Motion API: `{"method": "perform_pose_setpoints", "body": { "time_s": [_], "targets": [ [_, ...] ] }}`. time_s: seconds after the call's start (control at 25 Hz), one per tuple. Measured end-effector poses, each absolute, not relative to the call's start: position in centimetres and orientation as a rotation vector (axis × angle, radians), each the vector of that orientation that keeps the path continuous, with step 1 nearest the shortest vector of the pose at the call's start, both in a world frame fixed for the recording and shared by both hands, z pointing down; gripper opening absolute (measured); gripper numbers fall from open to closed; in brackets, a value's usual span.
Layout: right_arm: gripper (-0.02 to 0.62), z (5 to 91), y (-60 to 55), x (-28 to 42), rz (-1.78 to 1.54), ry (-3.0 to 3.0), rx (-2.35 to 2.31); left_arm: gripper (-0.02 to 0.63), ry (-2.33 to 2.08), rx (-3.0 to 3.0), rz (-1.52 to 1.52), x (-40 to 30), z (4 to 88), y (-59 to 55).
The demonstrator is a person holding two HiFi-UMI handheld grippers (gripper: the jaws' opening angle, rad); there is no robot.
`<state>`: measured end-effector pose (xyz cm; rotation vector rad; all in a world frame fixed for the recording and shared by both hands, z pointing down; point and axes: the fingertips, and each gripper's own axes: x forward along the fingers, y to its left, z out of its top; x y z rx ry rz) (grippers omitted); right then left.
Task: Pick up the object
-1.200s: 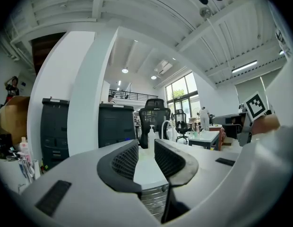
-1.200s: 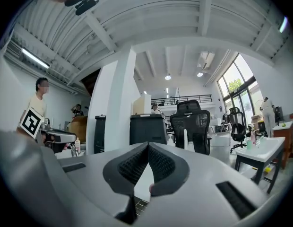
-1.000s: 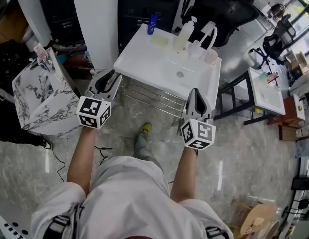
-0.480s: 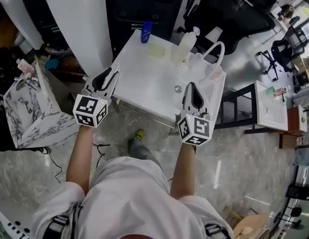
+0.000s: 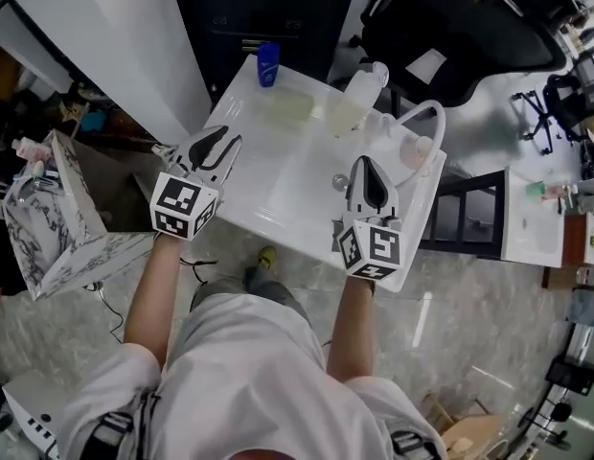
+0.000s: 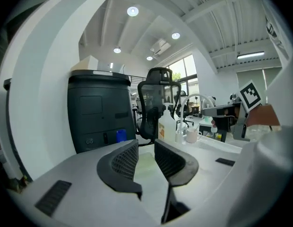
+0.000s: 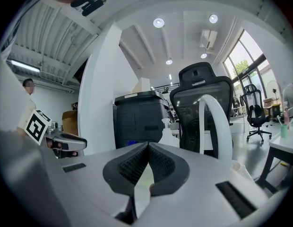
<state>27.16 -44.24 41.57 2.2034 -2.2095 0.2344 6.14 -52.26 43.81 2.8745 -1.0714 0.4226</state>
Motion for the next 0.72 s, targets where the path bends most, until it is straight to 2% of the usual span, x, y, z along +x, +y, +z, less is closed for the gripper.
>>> {"method": "perform_pose_setpoints", "body": {
  "time_s": [0.72],
  "targets": [
    [0.006,46.8,-49.6,28.3,0.394,-2.098,2.311,0.103,-0.704,3.053,0.812,13.1,49.9,-59.4]
  ]
}}
